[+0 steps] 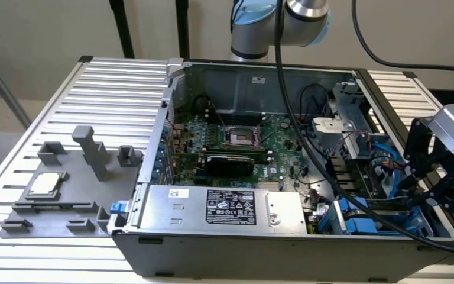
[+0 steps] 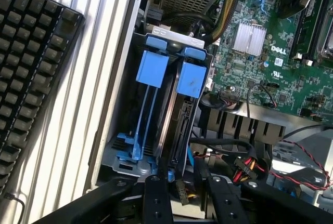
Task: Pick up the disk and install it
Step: 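Insert the first disk wire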
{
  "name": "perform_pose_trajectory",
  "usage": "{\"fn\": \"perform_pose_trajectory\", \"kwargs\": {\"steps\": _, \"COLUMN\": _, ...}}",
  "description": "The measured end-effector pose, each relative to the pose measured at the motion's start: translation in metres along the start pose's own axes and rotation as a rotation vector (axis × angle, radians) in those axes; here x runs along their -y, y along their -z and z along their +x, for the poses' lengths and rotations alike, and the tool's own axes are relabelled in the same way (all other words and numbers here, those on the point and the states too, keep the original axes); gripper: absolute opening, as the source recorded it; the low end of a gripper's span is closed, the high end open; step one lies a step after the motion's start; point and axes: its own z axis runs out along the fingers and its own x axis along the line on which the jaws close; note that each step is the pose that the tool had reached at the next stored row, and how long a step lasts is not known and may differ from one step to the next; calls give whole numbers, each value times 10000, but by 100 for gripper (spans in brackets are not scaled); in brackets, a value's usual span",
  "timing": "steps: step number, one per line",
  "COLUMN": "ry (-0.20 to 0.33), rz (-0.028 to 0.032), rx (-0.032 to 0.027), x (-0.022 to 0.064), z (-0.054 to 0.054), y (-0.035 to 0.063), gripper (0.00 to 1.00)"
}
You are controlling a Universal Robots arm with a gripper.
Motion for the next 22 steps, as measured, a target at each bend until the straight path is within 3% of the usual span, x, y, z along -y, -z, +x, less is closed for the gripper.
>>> {"fn": "perform_pose_trajectory", "kwargs": {"steps": 8, "ry": 220, "rz": -111, "rx": 22, "x": 19, "z": -11, "y": 23, "gripper": 34}}
{"fn": "perform_pose_trajectory", "kwargs": {"steps": 22, "ry": 418, "rz": -132, "rx": 23, "x": 15, "z": -8, "y": 68, "gripper": 34}}
